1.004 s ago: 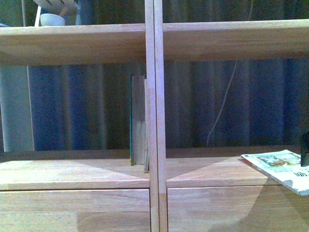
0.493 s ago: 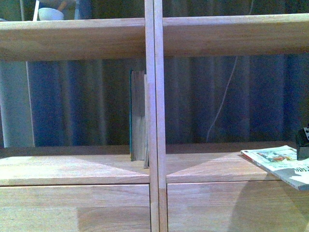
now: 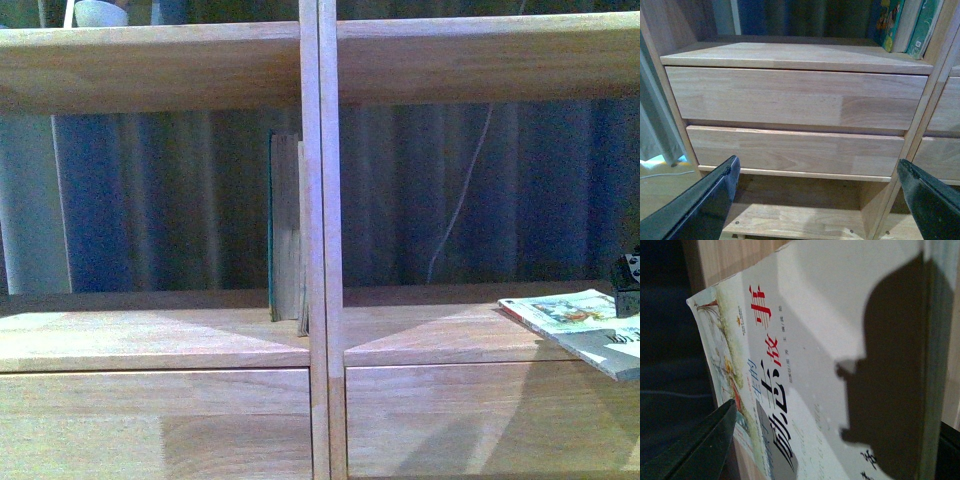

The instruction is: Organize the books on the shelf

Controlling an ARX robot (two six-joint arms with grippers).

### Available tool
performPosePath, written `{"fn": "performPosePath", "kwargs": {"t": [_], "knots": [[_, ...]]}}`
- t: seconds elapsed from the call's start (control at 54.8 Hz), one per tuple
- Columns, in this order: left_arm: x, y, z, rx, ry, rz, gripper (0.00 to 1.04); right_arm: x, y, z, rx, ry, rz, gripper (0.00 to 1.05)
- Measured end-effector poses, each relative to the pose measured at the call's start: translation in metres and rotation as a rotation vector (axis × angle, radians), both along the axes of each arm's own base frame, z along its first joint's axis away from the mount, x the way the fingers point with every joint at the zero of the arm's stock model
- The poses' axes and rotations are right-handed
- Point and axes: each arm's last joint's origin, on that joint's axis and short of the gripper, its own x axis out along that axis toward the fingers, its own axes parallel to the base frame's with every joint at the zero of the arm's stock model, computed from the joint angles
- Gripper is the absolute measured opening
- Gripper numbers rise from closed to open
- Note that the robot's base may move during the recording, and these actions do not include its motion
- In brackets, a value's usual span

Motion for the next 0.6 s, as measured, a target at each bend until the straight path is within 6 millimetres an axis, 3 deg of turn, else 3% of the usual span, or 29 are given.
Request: {"fn": "performPosePath", "kwargs": {"t": [0.091,0.201,0.31,0.475,0.602], "knots": [[0.000,0.000,0.000,0.000,0.000,0.000,0.97,0.002,-0.001,-0.001,0.000,0.004,-0.003,0.97],[0.000,0.000,0.000,0.000,0.000,0.000,0.97,0.002,-0.001,-0.001,-0.001,0.008,-0.006,0.83],[0.000,0.000,0.000,0.000,0.000,0.000,0.97,0.002,-0.001,-0.001,0.000,0.005,-0.005,0.60],[0.000,0.000,0.000,0.000,0.000,0.000,0.97,0.000,-0.001,0.002,0.002,-0.007,-0.004,0.39],[0.000,0.000,0.000,0.000,0.000,0.000,0.97,-0.008,0.000,0.015,-0.001,-0.046,-0.001,0.14]]}}
